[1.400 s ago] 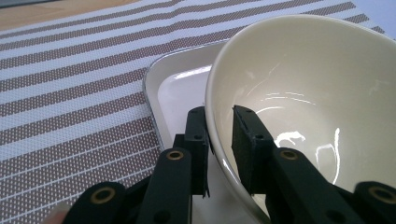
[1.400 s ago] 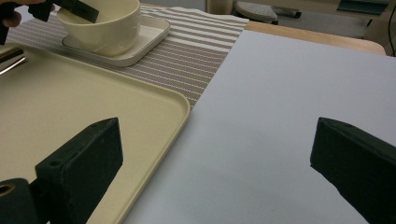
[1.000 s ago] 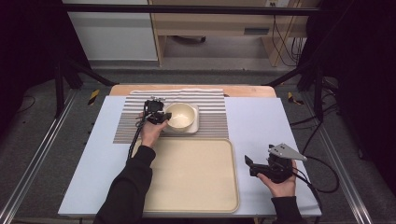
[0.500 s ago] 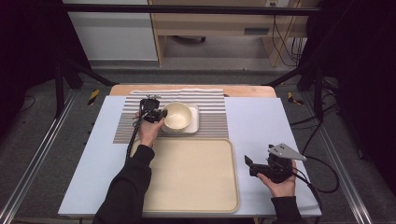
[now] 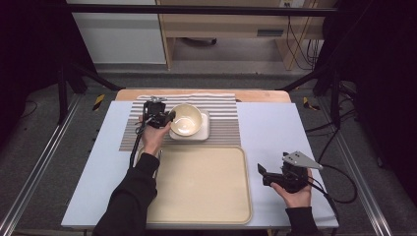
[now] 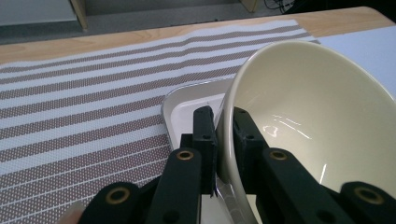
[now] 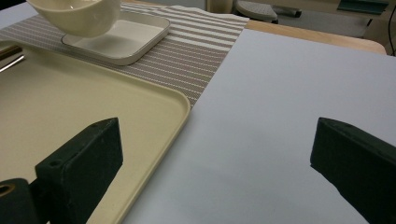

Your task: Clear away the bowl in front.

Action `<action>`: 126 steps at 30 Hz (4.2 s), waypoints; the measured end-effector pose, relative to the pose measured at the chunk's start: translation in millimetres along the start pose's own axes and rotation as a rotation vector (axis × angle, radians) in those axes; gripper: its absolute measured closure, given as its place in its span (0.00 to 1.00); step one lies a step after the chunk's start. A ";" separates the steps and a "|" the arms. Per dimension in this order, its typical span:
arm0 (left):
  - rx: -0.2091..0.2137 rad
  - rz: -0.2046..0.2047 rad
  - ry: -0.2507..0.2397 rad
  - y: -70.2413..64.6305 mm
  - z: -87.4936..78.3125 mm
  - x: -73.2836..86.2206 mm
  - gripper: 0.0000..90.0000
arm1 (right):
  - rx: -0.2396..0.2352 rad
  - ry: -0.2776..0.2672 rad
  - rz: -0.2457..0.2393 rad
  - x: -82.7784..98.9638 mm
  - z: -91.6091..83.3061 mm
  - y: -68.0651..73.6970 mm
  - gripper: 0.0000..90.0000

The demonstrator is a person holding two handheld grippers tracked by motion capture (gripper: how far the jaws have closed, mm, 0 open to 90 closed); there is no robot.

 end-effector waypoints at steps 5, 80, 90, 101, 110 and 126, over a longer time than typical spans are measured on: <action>0.017 0.013 -0.018 -1.3 -12.1 -3.2 0.91 | 0.001 -0.003 0.000 -0.2 -0.7 -0.1 0.03; 0.119 0.194 0.127 -45.7 -41.3 77.2 0.91 | -0.009 -0.003 -0.017 -1.0 -2.2 6.3 0.03; 0.095 0.214 0.145 -42.4 -36.0 81.4 0.88 | -0.011 -0.002 -0.018 -0.9 -2.4 6.3 0.03; 0.115 0.228 0.080 -42.3 -46.3 76.0 0.79 | -0.006 0.000 -0.021 -0.5 -2.3 6.3 0.03; 0.145 0.232 -0.009 -36.0 -70.5 64.9 0.57 | -0.004 -0.008 -0.013 -1.3 -3.1 6.0 0.03; 0.147 0.210 -0.122 -15.7 -93.0 37.1 0.38 | -0.003 -0.012 -0.012 -3.0 -4.3 5.2 0.03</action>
Point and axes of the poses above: each handheld gripper's, and its own axes: z roughly forward along the jaws, x roughly out of its underside, y roughly to its left, the point moved 1 cm from there along z, roughly forward along the jaws, and after that the axes turned 2 degrees about -x, right-handed, at the moved point
